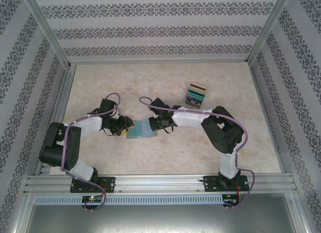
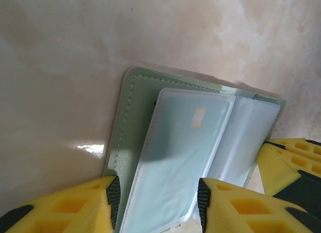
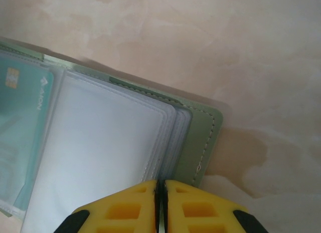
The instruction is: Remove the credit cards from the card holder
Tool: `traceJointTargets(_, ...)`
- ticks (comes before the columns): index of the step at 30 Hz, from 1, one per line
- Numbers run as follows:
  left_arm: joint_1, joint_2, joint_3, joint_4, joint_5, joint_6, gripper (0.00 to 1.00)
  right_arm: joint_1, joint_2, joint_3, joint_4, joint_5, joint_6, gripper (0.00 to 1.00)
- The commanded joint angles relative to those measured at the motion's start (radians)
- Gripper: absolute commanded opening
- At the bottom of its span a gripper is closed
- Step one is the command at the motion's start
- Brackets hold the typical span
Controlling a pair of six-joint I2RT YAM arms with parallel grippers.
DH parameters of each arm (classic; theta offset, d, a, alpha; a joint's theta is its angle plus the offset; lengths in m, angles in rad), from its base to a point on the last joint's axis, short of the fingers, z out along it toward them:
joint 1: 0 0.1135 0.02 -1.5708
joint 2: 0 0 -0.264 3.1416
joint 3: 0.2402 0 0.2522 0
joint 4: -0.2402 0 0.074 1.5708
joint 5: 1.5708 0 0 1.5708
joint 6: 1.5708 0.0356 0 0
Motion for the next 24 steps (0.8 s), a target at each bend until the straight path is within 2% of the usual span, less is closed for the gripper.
traceJointTargets(1, -0.017, 0.029, 0.01, -0.013, 0.021, 0.024, 0.47, 0.024, 0.031, 0.003, -0.023, -0.005, 0.02, 0.15)
traceJointTargets(6, -0.03, 0.013, 0.004, 0.051, 0.088, 0.01, 0.47, 0.027, 0.034, 0.005, -0.024, -0.002, 0.022, 0.15)
traceJointTargets(17, -0.044, -0.071, 0.001, 0.088, 0.115, -0.001, 0.48, 0.03, 0.041, 0.012, -0.028, -0.008, 0.026, 0.15)
traceJointTargets(21, -0.046, -0.072, 0.015, 0.036, 0.071, 0.013, 0.56, 0.031, 0.04, 0.015, -0.031, -0.008, 0.026, 0.15)
traceJointTargets(24, -0.046, -0.066, 0.021, -0.021, 0.004, 0.025, 0.57, 0.031, 0.038, 0.015, -0.033, -0.008, 0.026, 0.15)
